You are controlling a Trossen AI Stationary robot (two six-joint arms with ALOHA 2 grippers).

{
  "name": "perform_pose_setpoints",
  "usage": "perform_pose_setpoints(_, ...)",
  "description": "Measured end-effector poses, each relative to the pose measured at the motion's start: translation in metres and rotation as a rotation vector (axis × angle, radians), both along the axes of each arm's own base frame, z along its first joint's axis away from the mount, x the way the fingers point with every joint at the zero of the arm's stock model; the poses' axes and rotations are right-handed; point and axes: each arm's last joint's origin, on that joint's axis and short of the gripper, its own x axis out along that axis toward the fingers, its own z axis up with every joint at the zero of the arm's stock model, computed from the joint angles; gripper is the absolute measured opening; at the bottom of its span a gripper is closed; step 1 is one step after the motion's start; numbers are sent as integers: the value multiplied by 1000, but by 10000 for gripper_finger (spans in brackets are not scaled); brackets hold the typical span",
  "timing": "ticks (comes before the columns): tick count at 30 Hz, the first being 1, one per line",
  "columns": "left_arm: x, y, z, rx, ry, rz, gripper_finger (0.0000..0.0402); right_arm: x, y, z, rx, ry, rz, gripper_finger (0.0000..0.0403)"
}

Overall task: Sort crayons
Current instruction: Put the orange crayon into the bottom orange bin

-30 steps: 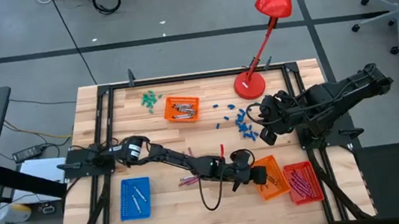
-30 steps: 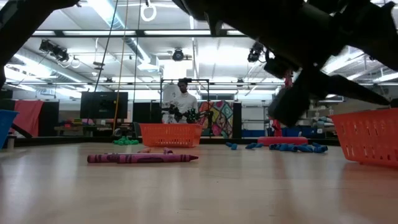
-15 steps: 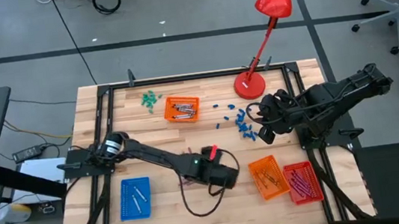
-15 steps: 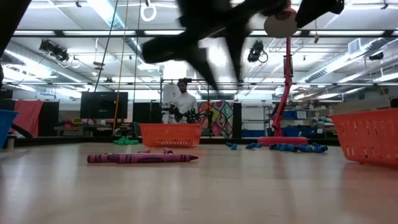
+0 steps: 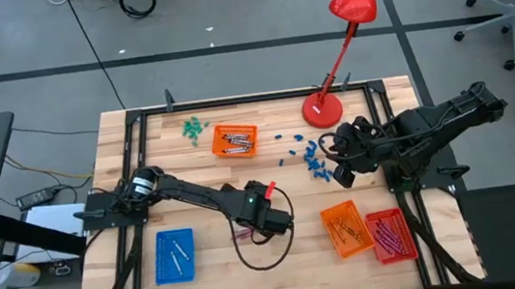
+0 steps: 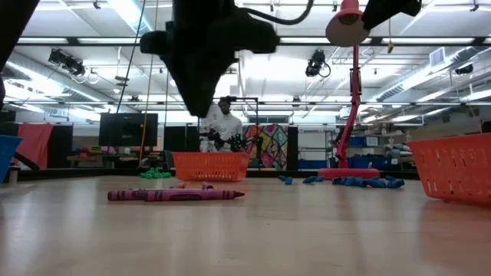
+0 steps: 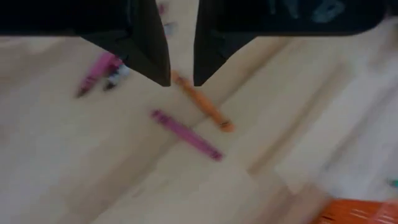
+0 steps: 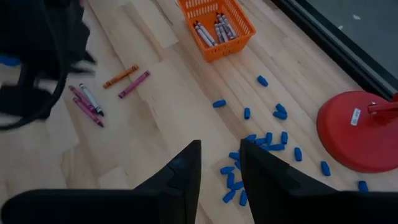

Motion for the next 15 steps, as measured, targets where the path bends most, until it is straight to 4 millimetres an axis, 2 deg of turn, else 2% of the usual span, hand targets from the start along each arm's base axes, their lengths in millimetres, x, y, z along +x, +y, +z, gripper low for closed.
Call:
perform_pose_setpoints(5,-17,15,-4,31,87,-57,46,-1,4,0,6,-8,9,114)
perform_pose_setpoints(8,-39,26,-10,0,108,-35,31,-1,7,0,8,-13,19,114)
perform_pose_setpoints(12,-65,39,-15,-123,2,35,22,-2,8,1,-2,-21,20,114)
perform_pose_setpoints(15,-78,49,-27,-219,-79,163,22,-2,8,1,-5,-24,18,114)
